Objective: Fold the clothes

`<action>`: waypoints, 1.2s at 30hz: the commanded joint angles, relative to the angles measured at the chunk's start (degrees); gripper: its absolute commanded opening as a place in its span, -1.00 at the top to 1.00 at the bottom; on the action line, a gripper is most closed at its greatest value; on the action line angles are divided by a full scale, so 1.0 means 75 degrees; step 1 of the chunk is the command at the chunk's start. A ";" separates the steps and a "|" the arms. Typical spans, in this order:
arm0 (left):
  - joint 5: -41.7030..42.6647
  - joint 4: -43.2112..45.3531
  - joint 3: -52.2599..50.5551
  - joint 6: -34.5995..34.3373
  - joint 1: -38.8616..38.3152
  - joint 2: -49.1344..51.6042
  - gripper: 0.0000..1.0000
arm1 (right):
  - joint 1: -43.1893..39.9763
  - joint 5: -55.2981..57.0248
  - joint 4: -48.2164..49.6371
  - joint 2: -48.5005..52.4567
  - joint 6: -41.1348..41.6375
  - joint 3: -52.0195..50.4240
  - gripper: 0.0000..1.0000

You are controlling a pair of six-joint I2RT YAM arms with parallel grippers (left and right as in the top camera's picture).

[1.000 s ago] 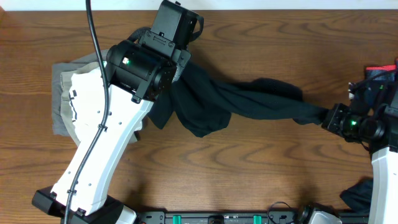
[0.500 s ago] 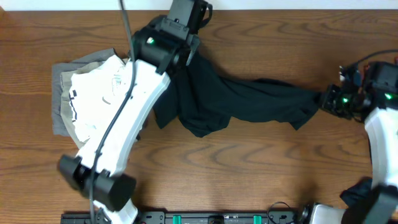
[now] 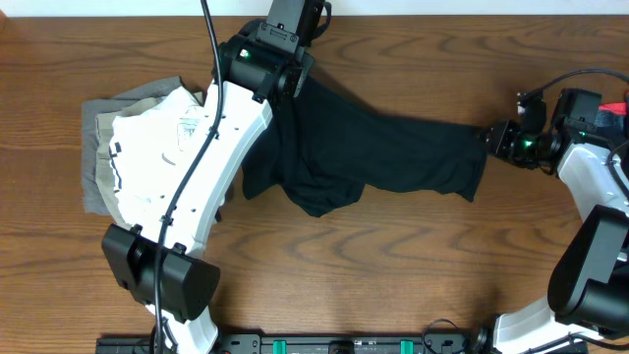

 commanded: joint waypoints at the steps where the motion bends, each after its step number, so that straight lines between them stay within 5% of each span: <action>1: -0.0070 -0.0023 0.0085 -0.0087 0.0020 -0.0099 0.88 | 0.0064 -0.0248 -0.0321 0.0009 -0.0373 0.0122 0.06; 16: -0.0064 -0.0017 0.0085 -0.0085 0.0020 -0.0099 0.88 | 0.0603 0.0679 -0.0673 0.0376 -0.0560 -0.0035 0.07; 26: 0.0157 0.0041 0.0085 -0.0085 0.0020 -0.0099 0.88 | 0.0938 0.0038 -0.0216 0.0848 -0.0297 -0.0035 0.28; 36: 0.0391 0.0035 0.0085 -0.0085 0.0020 -0.0099 0.89 | 0.1274 -0.0052 -0.0082 0.0828 -0.0227 -0.0029 0.97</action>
